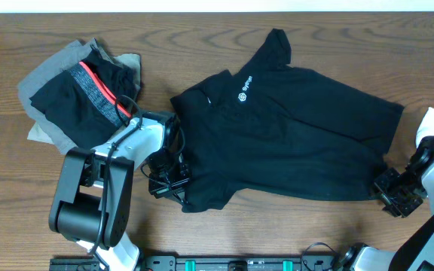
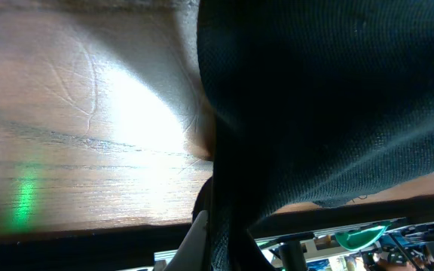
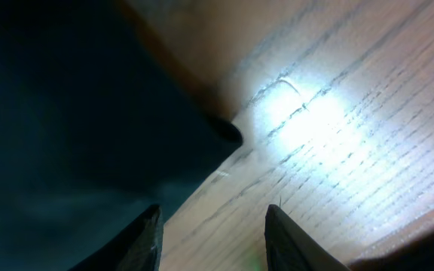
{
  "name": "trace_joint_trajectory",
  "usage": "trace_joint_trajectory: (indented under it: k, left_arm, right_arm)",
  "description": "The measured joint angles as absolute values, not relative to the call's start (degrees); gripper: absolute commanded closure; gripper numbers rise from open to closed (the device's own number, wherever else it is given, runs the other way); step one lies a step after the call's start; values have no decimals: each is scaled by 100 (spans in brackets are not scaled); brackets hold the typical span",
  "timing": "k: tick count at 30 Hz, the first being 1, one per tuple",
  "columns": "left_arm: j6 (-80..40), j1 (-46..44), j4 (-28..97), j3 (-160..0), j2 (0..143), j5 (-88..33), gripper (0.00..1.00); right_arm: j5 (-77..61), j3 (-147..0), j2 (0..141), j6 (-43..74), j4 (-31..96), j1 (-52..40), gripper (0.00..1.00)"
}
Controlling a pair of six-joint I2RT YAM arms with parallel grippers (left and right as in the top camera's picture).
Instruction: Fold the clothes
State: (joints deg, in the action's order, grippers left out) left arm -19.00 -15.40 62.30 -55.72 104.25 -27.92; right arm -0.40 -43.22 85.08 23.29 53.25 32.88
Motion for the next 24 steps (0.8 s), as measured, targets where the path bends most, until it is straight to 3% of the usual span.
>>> trace_joint_trajectory:
  k: [5,7,9,12,24]
  left_arm:
    - [-1900,-1540,6154,-5572,10425,-2792,94]
    - [-1900,-1540,6117,-5572,10425,-2792,94]
    - [-1900,-1540,6090,-5572,10425,-2792,94]
    - [-1900,-1540,6073,-5572,10425,-2792,94]
    - [-1896,-1535,6167,-6132,9568,-2773,94]
  right_arm:
    - [-16,-3977,8508,2399,4678,3293,57]
    - [-25,-3857,8508,2453,4296,3293,61]
    - [-54,-3815,8499,2488,4080,3293,71]
    - [-198,-3822,8499,2523,3785,3295,99]
    - [-991,-5164,8007,2180,5393,3295,99]
